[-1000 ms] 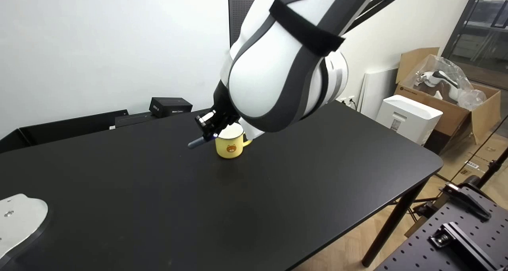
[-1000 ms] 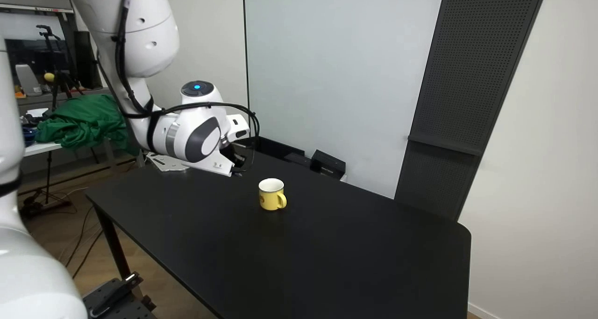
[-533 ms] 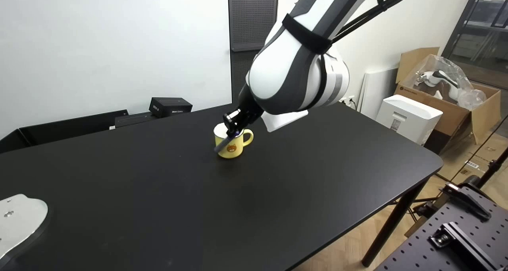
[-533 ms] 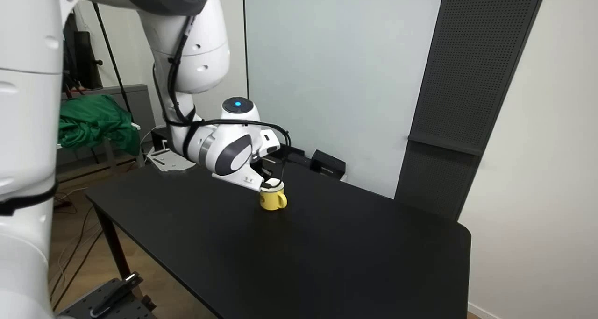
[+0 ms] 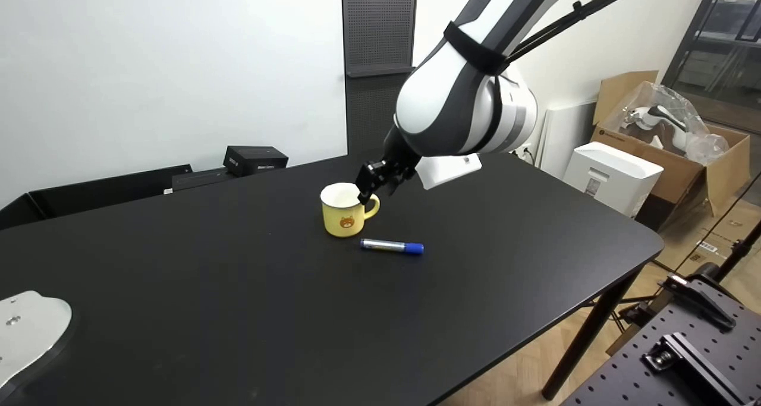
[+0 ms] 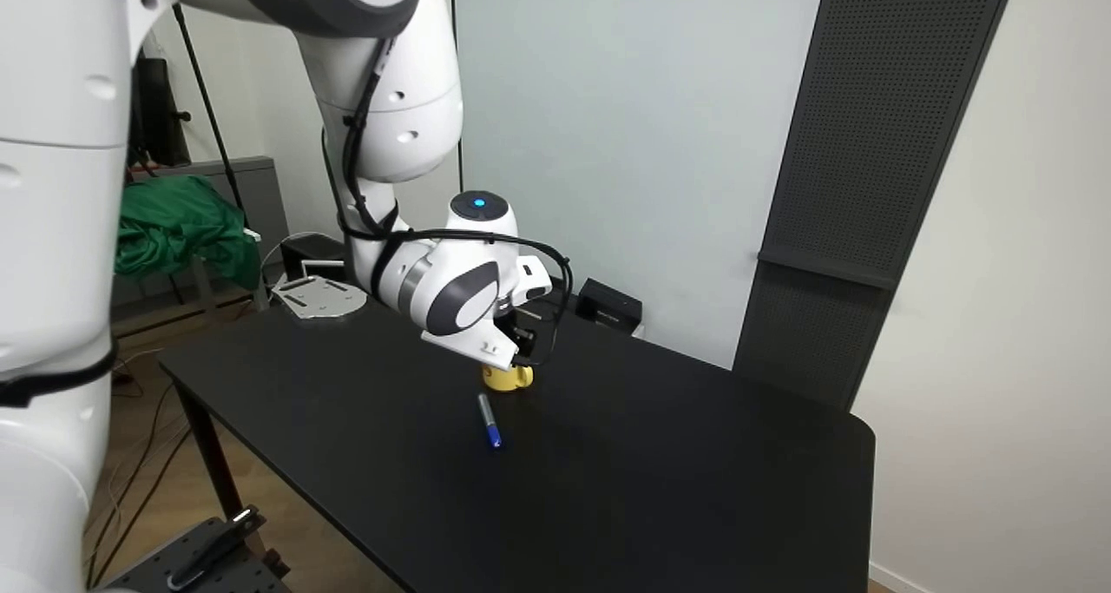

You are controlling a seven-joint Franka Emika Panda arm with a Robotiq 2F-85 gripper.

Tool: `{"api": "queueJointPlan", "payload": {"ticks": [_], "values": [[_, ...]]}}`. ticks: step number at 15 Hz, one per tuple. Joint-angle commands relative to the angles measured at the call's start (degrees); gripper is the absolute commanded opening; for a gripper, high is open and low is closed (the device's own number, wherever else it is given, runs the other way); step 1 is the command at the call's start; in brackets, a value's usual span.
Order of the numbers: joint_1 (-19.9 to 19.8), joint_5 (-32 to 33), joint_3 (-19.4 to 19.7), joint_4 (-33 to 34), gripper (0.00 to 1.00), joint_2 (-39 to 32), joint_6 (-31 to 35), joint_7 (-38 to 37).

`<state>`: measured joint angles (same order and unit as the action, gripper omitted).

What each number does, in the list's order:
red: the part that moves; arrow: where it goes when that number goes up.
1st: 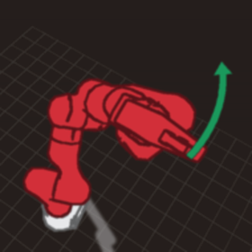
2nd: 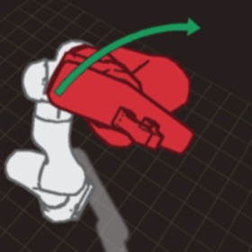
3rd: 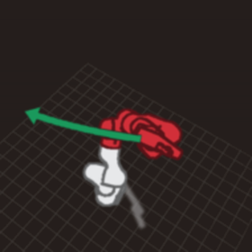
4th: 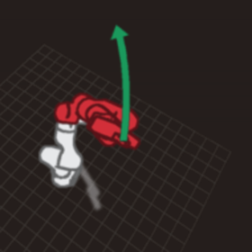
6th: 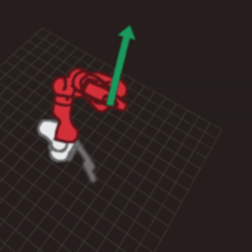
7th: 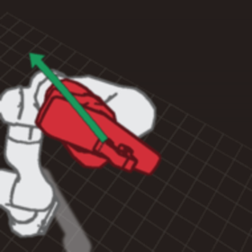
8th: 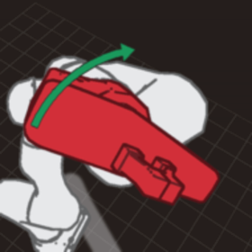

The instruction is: Place the marker on the table

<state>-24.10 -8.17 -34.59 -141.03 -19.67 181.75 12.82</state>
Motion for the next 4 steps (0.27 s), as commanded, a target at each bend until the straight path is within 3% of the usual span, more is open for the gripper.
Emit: {"api": "queueJointPlan", "payload": {"ticks": [1,2,4], "values": [[-0.2,-0.9,0.4,-0.5,0.99,2.2,-3.8,-1.3],[-0.2,-1.0,0.6,-0.6,1.00,3.0,-5.8,-1.5],[3.0,0.0,4.8,-1.7,1.00,7.2,-11.3,-4.1]]}}
